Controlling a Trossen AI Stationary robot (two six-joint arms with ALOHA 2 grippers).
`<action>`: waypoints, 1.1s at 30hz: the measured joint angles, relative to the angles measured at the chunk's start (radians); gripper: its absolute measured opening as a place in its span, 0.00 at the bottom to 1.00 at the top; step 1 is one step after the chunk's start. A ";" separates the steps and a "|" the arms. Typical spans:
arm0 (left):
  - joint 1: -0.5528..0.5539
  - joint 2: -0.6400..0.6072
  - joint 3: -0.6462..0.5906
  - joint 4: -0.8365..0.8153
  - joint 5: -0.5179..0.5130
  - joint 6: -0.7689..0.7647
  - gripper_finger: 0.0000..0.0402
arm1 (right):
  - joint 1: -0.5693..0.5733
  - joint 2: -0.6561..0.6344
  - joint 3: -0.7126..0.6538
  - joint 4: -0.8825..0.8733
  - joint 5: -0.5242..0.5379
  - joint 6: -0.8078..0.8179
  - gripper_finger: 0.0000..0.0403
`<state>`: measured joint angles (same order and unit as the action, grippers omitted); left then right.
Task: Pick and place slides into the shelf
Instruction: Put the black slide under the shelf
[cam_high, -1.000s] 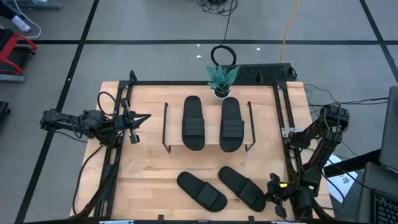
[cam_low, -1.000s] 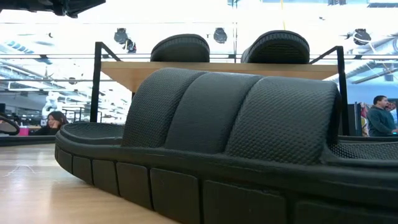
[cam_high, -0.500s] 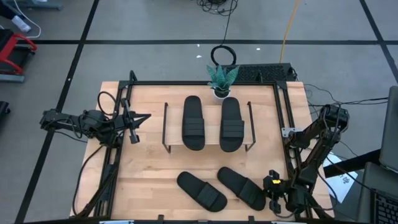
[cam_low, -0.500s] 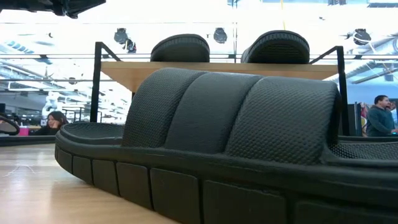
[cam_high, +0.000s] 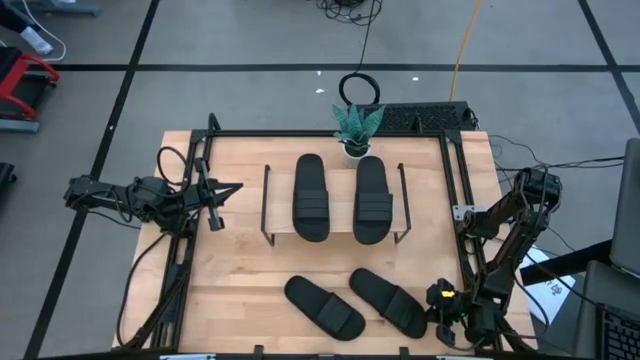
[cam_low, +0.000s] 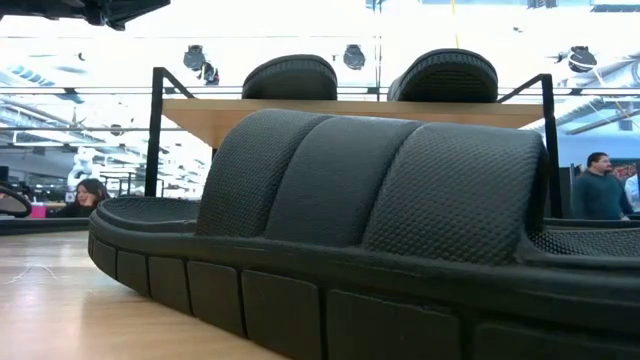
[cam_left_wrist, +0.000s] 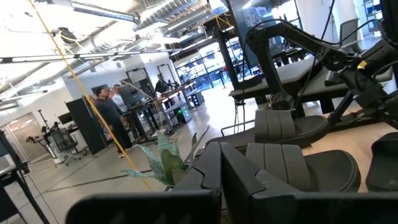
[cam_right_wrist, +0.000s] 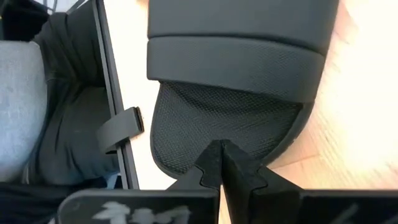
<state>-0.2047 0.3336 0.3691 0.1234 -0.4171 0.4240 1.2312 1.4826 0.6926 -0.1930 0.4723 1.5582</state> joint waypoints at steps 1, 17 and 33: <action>0.000 0.000 0.000 0.000 0.000 0.000 0.01 | 0.000 0.000 0.000 0.001 0.009 -0.026 0.00; 0.000 0.000 0.000 -0.019 0.000 0.006 0.03 | 0.020 -0.053 -0.001 -0.092 0.155 -0.186 0.00; 0.000 -0.002 0.014 -0.047 0.102 0.024 0.01 | -0.117 -0.530 -0.001 -0.098 0.557 -0.910 0.00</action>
<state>-0.2047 0.3317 0.3830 0.0762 -0.3151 0.4476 1.1144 0.9528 0.6918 -0.2912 1.0296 0.6484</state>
